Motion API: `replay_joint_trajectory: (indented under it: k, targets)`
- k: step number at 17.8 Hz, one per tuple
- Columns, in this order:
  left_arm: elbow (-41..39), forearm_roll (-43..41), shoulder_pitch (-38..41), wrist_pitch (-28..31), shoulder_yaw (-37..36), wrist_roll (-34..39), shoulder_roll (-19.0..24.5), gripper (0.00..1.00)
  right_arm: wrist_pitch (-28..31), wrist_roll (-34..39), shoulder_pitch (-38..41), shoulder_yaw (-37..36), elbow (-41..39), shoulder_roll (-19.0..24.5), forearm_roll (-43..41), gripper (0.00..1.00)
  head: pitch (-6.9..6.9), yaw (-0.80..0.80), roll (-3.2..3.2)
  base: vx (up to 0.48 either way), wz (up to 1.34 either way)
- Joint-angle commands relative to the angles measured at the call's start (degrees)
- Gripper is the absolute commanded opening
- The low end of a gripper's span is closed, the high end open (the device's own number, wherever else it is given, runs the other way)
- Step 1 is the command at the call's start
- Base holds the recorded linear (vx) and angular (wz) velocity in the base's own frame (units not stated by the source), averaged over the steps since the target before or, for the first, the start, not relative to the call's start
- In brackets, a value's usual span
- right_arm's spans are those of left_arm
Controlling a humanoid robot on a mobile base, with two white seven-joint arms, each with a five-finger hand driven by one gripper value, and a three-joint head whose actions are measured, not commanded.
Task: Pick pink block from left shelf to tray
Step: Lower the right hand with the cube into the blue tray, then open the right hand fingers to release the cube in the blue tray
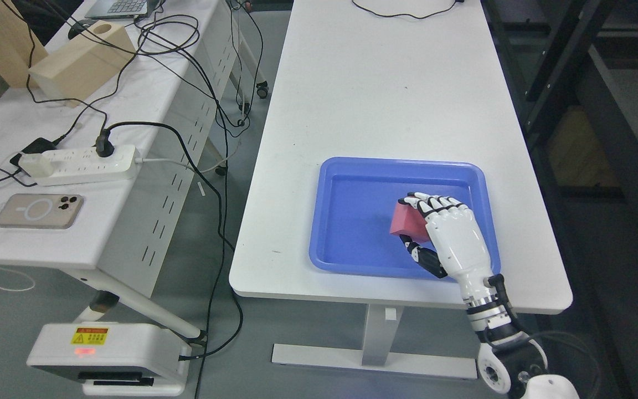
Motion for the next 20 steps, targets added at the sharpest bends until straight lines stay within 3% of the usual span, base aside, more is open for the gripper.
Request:
replay_joint_trajectory:
  k: [1, 7, 14, 16, 18, 20]
  targets:
    - [-1.0, 0.0, -1.67, -0.02, 0.0, 0.02, 1.0, 1.0, 0.16, 0.77, 0.06, 3.64, 1.13, 0.75, -0.04, 0.07, 0.0, 0.0, 0.0, 0.148, 0.01]
    - [-1.0, 0.0, -1.76, -0.02, 0.0, 0.02, 1.0, 1.0, 0.25, 0.68, 2.17, 3.02, -0.37, 0.75, -5.74, 0.51, 0.0, 0.0, 0.0, 0.109, 0.0]
    - [-1.0, 0.0, -1.67, -0.02, 0.0, 0.02, 1.0, 1.0, 0.07, 0.68, 2.69, 2.5, -0.54, 0.75, -8.9, 0.78, 0.0, 0.0, 0.0, 0.072, 0.0]
    - [-1.0, 0.0, -1.67, -0.02, 0.0, 0.02, 1.0, 1.0, 0.07, 0.77, 2.87, 2.32, -0.54, 0.75, -12.24, 0.84, 0.0, 0.0, 0.0, 0.043, 0.0]
    - [-1.0, 0.0, -1.67, -0.02, 0.0, 0.02, 1.0, 1.0, -0.02, 0.85, 2.96, 1.01, -0.54, 0.75, -15.84, 0.98, 0.0, 0.0, 0.0, 0.017, 0.0]
    - [-1.0, 0.0, -1.76, -0.02, 0.0, 0.02, 1.0, 1.0, -0.1, 0.86, 2.78, -1.44, -0.45, 0.75, -23.64, 0.99, 0.0, 0.0, 0.0, 0.0, 0.0]
